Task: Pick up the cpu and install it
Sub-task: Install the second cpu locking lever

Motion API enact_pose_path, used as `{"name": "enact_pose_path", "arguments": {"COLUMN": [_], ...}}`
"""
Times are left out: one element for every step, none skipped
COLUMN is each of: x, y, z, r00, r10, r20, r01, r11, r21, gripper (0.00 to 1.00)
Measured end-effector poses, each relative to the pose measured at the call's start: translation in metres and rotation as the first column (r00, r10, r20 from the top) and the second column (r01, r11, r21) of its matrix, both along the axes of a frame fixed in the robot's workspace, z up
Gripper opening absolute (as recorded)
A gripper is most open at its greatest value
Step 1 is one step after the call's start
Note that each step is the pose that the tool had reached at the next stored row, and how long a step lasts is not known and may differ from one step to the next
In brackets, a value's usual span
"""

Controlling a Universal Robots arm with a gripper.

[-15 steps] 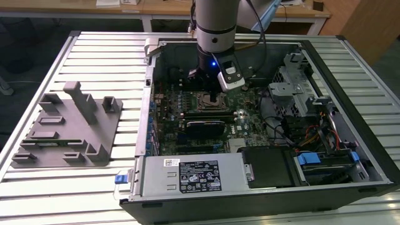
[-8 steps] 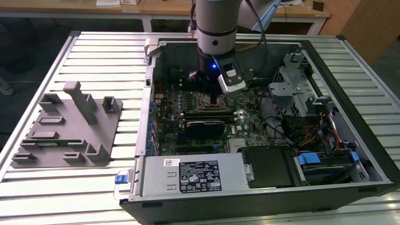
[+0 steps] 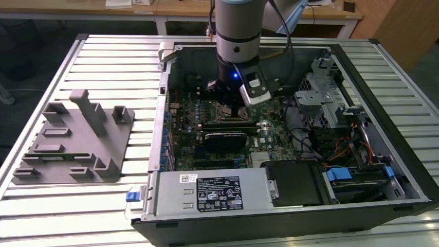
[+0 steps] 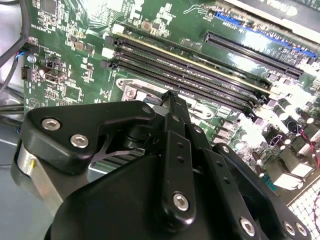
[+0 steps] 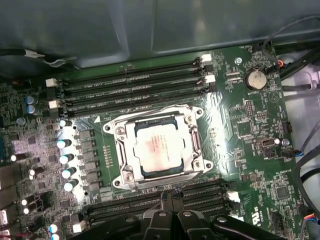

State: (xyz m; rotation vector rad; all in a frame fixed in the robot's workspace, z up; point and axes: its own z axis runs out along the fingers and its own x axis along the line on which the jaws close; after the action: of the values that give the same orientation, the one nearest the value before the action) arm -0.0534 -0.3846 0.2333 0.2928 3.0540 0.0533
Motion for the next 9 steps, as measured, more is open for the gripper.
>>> {"name": "enact_pose_path", "arguments": {"x": [0.0000,0.0000,0.0000,0.0000,0.0000,0.0000,0.0001,0.0001,0.0000], "y": [0.0000,0.0000,-0.0001,-0.0001,-0.0001,-0.0002,-0.0002,-0.0002,-0.0002], "z": [-0.0001,0.0000,0.0000,0.0000,0.0000,-0.0001,-0.0002,-0.0005,-0.0008], "r00": [1.0000,1.0000,1.0000,1.0000,1.0000,1.0000,1.0000,0.9999,0.9997], "r10": [0.000,0.000,0.000,0.000,0.000,0.000,0.000,0.000,0.001], "r20": [0.0001,0.0001,0.0001,0.0000,0.0000,0.0000,-0.0020,-0.0104,-0.0239], "r01": [0.000,0.000,0.000,0.000,0.000,0.000,0.000,0.000,-0.001], "r11": [1.0000,1.0000,1.0000,1.0000,1.0000,1.0000,1.0000,1.0000,1.0000], "r21": [0.0001,0.0001,0.0001,0.0000,0.0001,-0.0002,-0.0012,-0.0016,-0.0017], "gripper": [0.11,0.11,0.11,0.11,0.11,0.11,0.11,0.11,0.11]}}
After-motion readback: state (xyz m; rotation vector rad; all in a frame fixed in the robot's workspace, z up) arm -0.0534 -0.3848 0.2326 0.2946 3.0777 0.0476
